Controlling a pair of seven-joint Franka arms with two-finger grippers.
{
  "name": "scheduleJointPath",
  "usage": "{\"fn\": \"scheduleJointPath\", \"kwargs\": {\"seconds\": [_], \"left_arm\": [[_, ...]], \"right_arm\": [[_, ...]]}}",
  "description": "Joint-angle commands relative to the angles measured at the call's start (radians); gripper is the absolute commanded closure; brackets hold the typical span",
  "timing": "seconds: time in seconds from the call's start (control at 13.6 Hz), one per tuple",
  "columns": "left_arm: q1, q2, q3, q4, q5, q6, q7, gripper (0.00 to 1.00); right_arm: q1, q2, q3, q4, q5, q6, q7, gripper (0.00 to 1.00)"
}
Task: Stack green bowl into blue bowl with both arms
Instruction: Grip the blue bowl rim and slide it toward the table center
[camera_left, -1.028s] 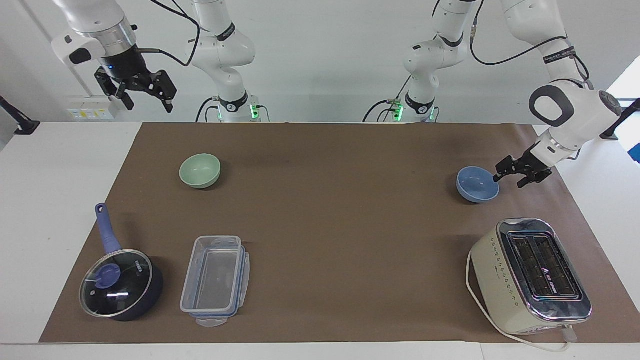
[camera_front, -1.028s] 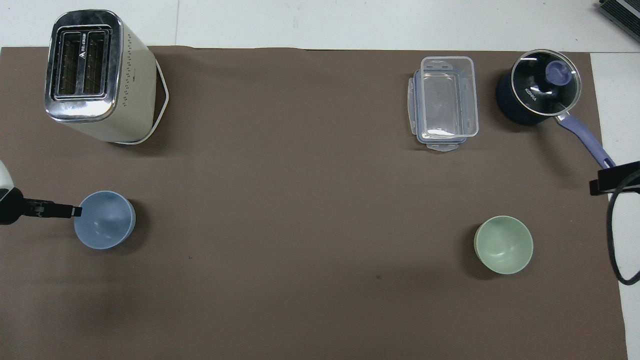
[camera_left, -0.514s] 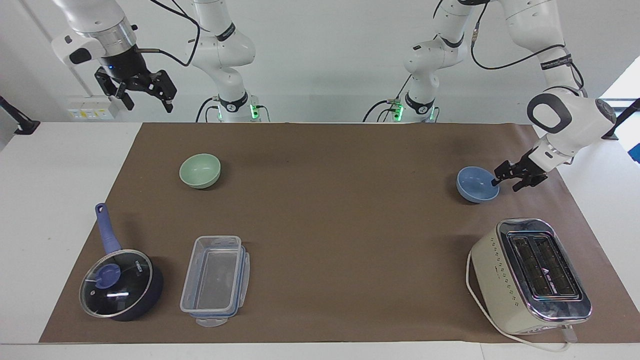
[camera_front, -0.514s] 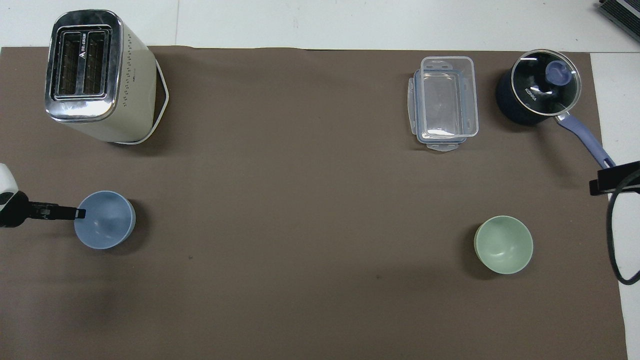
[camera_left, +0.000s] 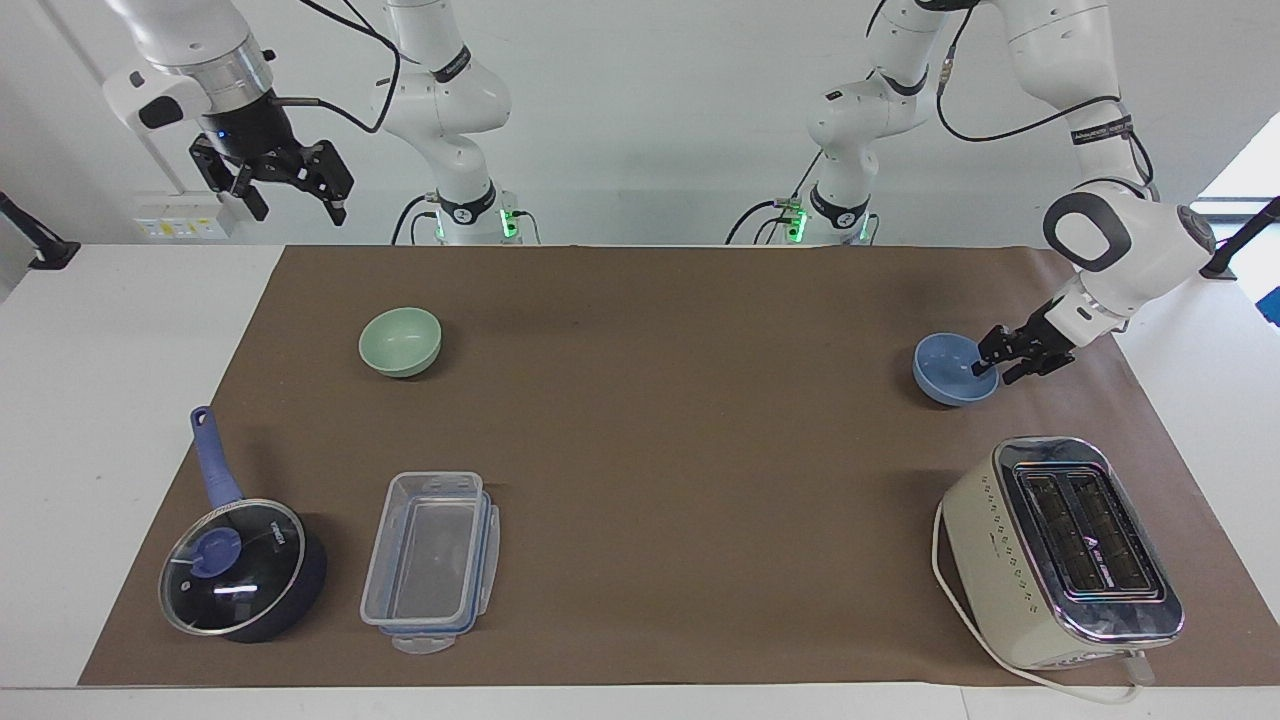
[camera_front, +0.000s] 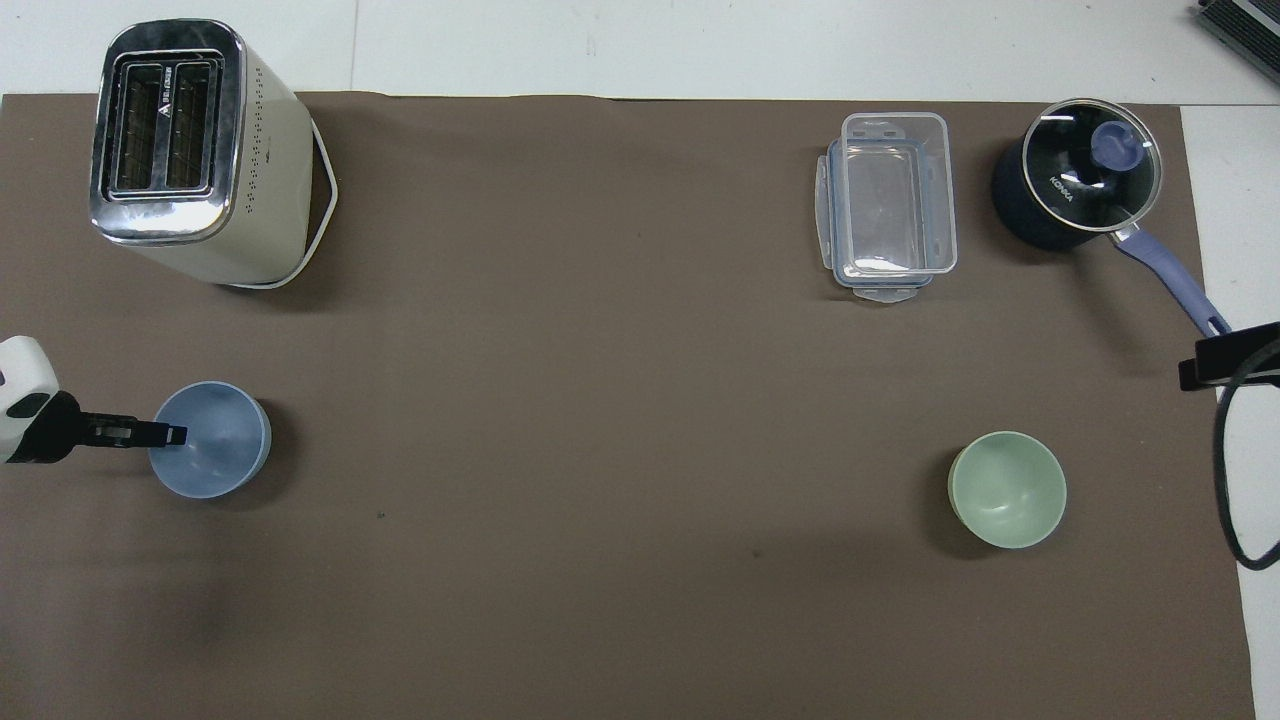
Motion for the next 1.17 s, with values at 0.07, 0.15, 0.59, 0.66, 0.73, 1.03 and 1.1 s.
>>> {"fn": "scheduleJointPath", "kwargs": {"seconds": [0.07, 0.15, 0.59, 0.66, 0.73, 1.03, 1.1], "left_arm": [[-0.014, -0.038, 0.003, -0.042, -0.02, 0.006, 0.019, 0.81], [-0.015, -0.04, 0.003, -0.042, -0.018, -0.017, 0.019, 1.0], [-0.037, -0.069, 0.002, -0.03, -0.017, -0.106, 0.005, 1.0], [-0.054, -0.087, 0.0, -0.03, -0.017, -0.108, -0.009, 1.0], [-0.089, -0.109, 0.0, -0.03, -0.017, -0.114, -0.045, 1.0], [-0.204, -0.156, -0.001, -0.028, -0.011, -0.117, -0.19, 1.0], [-0.24, -0.159, -0.003, -0.027, -0.007, -0.115, -0.243, 1.0]], "right_arm": [[-0.007, -0.02, -0.001, -0.023, 0.008, 0.001, -0.02, 0.0], [-0.007, -0.02, -0.001, -0.023, 0.008, 0.001, -0.02, 0.0], [-0.007, -0.02, -0.001, -0.023, 0.008, 0.001, -0.02, 0.0], [-0.007, -0.02, -0.001, -0.023, 0.008, 0.001, -0.02, 0.0], [-0.007, -0.02, -0.001, -0.023, 0.008, 0.001, -0.021, 0.0], [-0.007, -0.02, -0.001, -0.023, 0.008, 0.001, -0.021, 0.0], [-0.007, -0.02, -0.001, -0.023, 0.008, 0.001, -0.021, 0.0]]}}
